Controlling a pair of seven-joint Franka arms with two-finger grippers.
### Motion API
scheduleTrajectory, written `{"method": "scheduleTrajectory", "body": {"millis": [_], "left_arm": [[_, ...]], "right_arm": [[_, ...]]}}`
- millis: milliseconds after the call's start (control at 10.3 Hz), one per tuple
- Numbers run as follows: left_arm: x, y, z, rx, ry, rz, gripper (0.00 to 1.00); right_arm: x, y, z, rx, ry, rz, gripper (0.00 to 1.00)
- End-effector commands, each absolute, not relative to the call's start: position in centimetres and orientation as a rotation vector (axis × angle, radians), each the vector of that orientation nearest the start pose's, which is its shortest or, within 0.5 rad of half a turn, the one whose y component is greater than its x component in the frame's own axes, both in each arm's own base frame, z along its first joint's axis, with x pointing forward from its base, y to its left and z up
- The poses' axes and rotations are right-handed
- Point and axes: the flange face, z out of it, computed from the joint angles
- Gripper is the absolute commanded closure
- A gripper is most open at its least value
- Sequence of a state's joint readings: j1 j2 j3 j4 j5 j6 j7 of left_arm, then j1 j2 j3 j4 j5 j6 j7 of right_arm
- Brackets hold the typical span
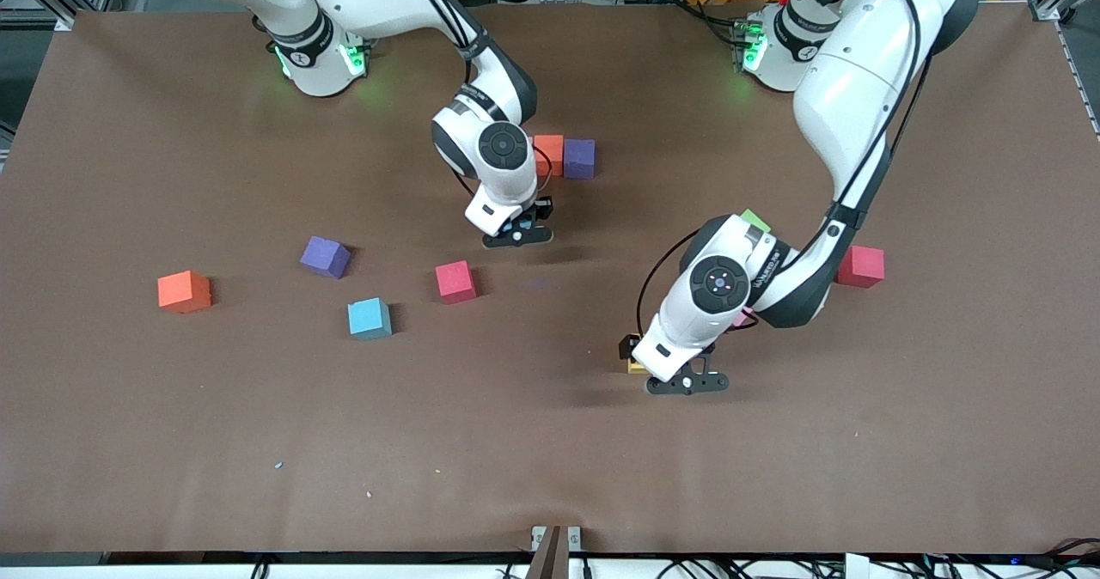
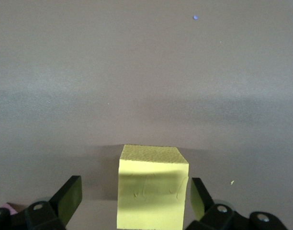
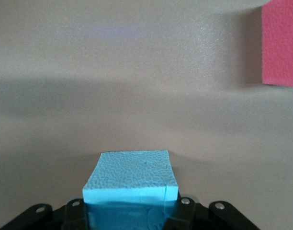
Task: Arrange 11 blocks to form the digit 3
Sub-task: 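Carry cyan with the right gripper while the left gripper lifts yellow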
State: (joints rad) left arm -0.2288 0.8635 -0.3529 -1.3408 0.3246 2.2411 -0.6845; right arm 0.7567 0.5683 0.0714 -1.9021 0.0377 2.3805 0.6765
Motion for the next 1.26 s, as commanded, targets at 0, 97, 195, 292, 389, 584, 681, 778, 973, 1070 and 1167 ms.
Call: {"method": "scheduleTrajectory", "body": {"millis": [0, 97, 195, 292, 389, 584, 681, 778, 973, 1070, 1167], "left_arm": [[66.6, -35.4, 23.4, -3.172, -0.03, -0.149, 0.0], [66.5, -35.3, 22.6, -3.17, -0.027, -0.133, 0.0], [66.4, -35.4, 22.1, -3.171, -0.021, -0.127, 0.0], [66.2, -35.7, 21.6, -3.168, -0.005, -0.116, 0.0], [66.1, -35.8, 21.6, -3.17, -0.006, -0.117, 0.0], [66.1, -35.8, 21.5, -3.168, -0.004, -0.114, 0.0], [66.0, -35.8, 21.3, -3.167, -0.001, -0.109, 0.0], [66.0, -35.7, 21.2, -3.164, 0.002, -0.109, 0.0], [66.2, -35.4, 21.3, -3.144, 0.043, -0.13, 0.31], [66.2, -35.3, 21.3, -3.143, 0.042, -0.13, 0.53], [66.2, -35.4, 21.3, -3.144, 0.041, -0.13, 0.94]], "right_arm": [[41.8, 45.7, 19.6, -3.164, -0.178, 0.165, 0.79], [41.8, 45.7, 19.6, -3.164, -0.174, 0.166, 0.78], [41.7, 45.7, 19.6, -3.164, -0.176, 0.166, 0.77], [41.5, 45.8, 19.6, -3.165, -0.181, 0.168, 0.77], [41.4, 45.7, 19.4, -3.168, -0.181, 0.173, 0.77], [41.3, 45.6, 19.4, -3.169, -0.184, 0.173, 0.75], [41.3, 45.5, 19.5, -3.171, -0.188, 0.174, 0.73], [41.3, 45.6, 19.5, -3.172, -0.188, 0.176, 0.56], [41.5, 45.7, 20.2, -3.166, -0.181, 0.163, 0.0], [41.7, 45.7, 21.1, -3.158, -0.181, 0.146, 0.0], [41.9, 45.7, 22.4, -3.154, -0.18, 0.138, 0.0]]}}
